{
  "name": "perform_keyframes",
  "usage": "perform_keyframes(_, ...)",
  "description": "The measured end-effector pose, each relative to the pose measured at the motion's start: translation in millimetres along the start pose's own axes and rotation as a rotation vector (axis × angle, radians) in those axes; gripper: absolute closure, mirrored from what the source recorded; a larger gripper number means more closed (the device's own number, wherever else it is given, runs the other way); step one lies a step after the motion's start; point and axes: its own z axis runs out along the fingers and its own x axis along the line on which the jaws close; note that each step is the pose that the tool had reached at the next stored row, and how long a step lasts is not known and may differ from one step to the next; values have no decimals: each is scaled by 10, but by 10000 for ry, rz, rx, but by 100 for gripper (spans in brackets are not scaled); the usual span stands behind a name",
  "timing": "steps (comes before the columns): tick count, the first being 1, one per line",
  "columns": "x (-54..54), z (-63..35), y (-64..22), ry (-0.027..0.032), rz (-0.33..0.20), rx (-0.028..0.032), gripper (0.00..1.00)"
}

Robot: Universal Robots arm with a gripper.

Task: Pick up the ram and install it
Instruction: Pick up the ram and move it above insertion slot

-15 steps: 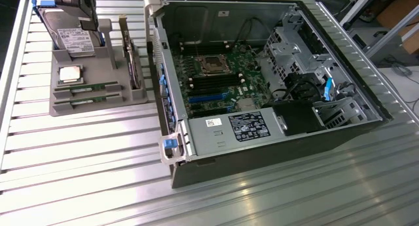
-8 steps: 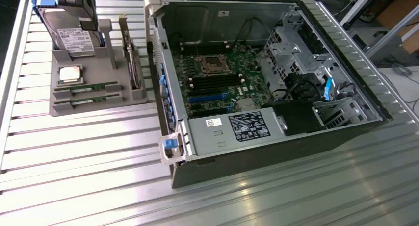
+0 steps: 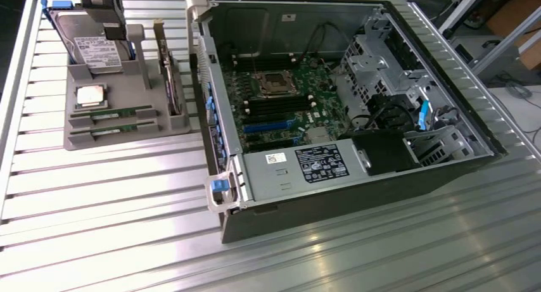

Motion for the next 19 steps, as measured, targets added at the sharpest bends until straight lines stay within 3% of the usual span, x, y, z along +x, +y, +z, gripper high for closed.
perform_keyframes(7, 0, 0, 0, 0, 0, 0, 89)
perform_keyframes(8, 0, 0, 0, 0, -1, 0, 64)
perform_keyframes(9, 0, 0, 0, 0, 0, 0, 58)
perform_keyframes(19, 2, 56, -2, 0, 0, 0, 58)
